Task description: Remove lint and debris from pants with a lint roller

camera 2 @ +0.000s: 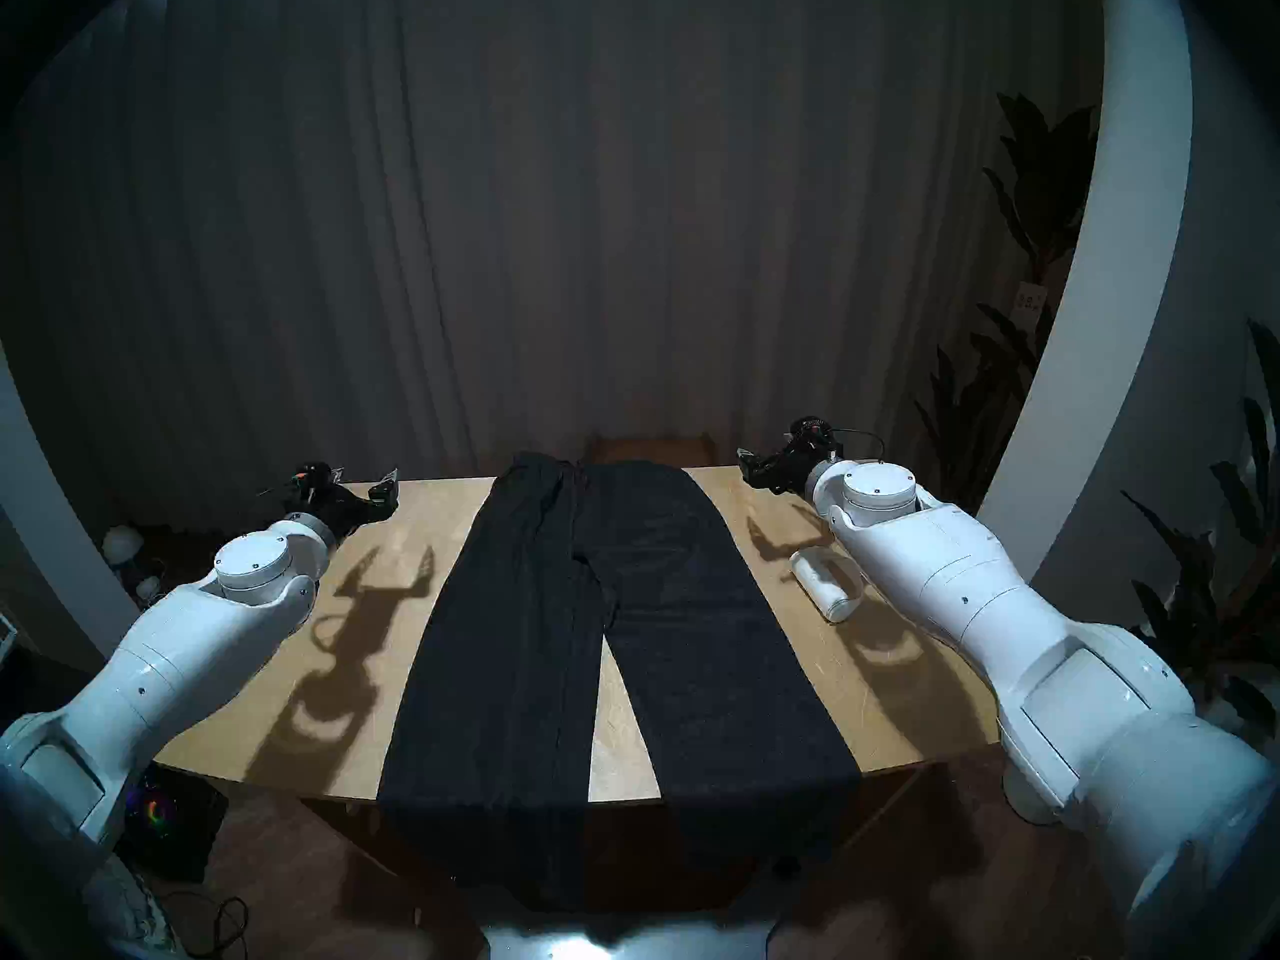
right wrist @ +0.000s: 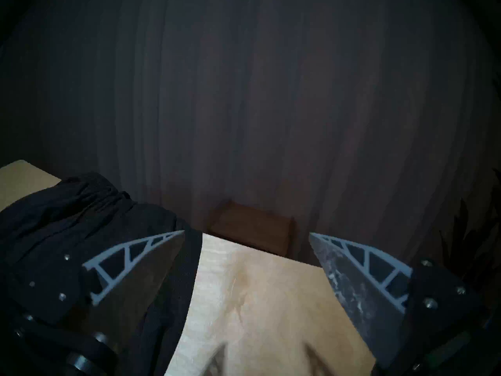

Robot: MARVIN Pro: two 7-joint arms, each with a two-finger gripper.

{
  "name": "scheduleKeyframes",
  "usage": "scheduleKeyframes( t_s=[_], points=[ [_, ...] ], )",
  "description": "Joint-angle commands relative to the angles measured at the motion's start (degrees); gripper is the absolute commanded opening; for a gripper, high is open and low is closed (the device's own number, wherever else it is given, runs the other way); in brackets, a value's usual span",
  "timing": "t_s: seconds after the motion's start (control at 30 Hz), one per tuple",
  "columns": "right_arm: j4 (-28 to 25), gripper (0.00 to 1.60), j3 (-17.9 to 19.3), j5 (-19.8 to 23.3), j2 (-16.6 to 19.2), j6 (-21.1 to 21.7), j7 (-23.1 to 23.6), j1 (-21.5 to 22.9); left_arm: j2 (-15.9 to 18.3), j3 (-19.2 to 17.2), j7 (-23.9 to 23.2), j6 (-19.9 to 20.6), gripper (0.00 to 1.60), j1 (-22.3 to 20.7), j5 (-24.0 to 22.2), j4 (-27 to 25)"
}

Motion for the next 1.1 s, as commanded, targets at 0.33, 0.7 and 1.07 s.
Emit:
scheduleKeyframes(
  t_s=[0.33, 0.7, 1.07],
  points=[
    [1.8, 1.6, 7.9, 4.8, -3.2, -14.7, 6.4, -3.5, -3.3, -0.1, -0.4, -3.0, 1.6, -4.3, 3.2, 4.1],
    [4.8, 1.6, 11.4, 4.6, -4.9, -24.6, 9.2, -5.5, -6.0, -0.1, -0.6, -5.2, 1.6, -7.1, 5.4, 8.1],
    [15.8, 1.6, 12.1, 5.0, -10.8, -30.3, 5.6, -1.0, -6.3, -0.4, -0.8, -7.9, 1.6, -5.9, 6.7, 9.0]
  ],
)
